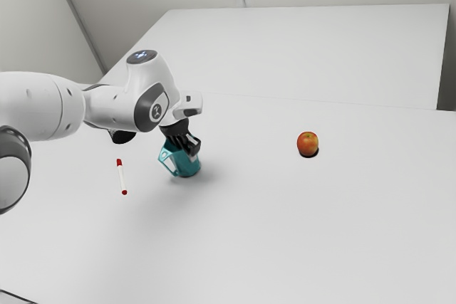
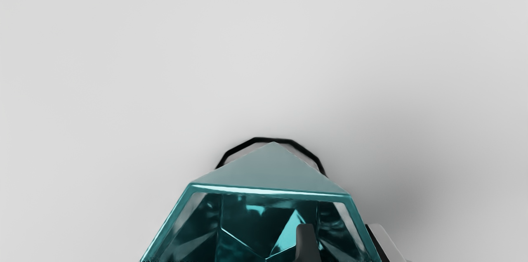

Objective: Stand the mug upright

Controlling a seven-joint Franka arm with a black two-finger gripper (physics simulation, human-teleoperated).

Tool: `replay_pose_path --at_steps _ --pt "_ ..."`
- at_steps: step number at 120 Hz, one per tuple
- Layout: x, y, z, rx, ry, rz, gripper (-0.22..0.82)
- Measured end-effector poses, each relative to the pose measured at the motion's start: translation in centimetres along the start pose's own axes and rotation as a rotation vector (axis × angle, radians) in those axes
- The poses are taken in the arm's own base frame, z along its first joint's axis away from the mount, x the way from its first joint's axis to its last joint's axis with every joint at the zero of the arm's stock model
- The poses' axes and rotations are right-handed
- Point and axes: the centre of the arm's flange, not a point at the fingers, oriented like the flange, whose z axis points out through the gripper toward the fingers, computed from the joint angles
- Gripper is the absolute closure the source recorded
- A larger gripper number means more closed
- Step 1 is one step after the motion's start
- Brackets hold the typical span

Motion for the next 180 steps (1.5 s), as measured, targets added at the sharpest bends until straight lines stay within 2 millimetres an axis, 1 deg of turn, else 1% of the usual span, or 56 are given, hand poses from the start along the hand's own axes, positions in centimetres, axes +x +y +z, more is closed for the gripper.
replay_pose_path --at_steps 16,40,55,76,98,114,123,133,144,155,165,180 --pt "0.0 0.0 -0.1 0.000 0.003 -0.002 0.52" --pt "0.1 0.0 -1.1 -0.001 0.021 -0.004 0.40" --pt "0.1 0.0 -2.2 -0.003 0.040 -0.004 0.36" --pt "-0.4 0.2 -3.9 -0.010 0.068 -0.003 0.32" --pt "-0.6 0.9 -6.6 -0.013 0.111 0.010 0.30" --pt "-1.1 0.9 -7.9 -0.011 0.127 0.018 0.26" --pt "-1.2 0.9 -8.5 -0.010 0.136 0.021 0.22" --pt "-1.5 1.0 -9.7 -0.013 0.149 0.024 0.15" --pt "-1.6 1.1 -10.8 -0.018 0.151 0.026 0.10" --pt "-1.2 0.9 -12.4 -0.021 0.144 0.023 0.06" --pt "-0.5 0.5 -14.3 -0.009 0.122 0.021 0.04" --pt "0.4 0.0 -16.2 -0.004 0.072 0.004 0.02"
